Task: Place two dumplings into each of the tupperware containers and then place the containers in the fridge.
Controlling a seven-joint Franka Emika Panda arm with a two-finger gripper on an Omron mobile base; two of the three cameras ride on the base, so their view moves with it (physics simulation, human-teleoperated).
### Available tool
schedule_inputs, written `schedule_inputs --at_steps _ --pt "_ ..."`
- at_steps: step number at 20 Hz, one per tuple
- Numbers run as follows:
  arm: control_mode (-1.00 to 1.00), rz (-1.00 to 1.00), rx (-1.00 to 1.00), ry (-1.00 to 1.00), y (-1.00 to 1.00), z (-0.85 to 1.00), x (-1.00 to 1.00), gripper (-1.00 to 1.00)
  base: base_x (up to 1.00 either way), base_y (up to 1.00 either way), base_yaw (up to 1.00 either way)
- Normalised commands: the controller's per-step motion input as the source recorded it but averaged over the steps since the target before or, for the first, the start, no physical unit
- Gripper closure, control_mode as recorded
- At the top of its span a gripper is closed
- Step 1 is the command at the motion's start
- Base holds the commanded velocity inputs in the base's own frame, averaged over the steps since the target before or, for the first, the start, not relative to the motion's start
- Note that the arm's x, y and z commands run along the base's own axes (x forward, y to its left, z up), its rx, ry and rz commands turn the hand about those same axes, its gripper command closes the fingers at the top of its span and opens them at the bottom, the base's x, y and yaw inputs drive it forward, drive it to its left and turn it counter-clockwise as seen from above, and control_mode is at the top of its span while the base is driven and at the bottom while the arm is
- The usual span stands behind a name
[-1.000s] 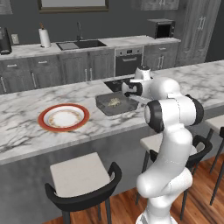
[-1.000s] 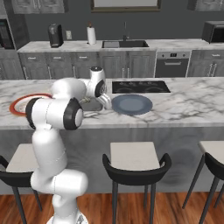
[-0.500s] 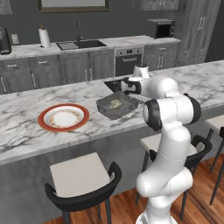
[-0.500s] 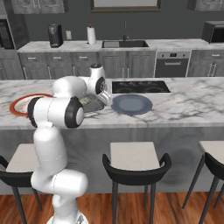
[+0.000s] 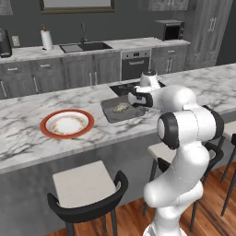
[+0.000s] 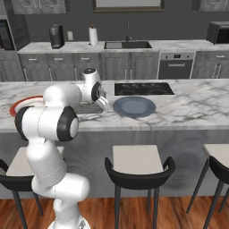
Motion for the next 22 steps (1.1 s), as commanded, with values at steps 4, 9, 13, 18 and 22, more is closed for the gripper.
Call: schedule_inputs --at_steps 4,9,13,18,22 --pt "-1.0 -0.2 0.0 -0.16 0.04 0.02 -0.17 1.0 0.0 0.0 0.0" --pt "-1.0 -0.33 0.0 -0.01 0.02 0.31 0.08 1.0 0.0 0.0 0.0" --pt "-1.0 -0.11 0.07 0.0 -0.04 0.77 0.08 1.0 0.0 0.0 0.0" --pt "-1.0 0.07 0.23 -0.02 -0.31 0.85 -0.58 1.0 0.0 0.0 0.0" --pt "-1.0 0.12 0.3 -0.01 -0.26 0.52 -0.97 1.0 0.0 0.0 0.0"
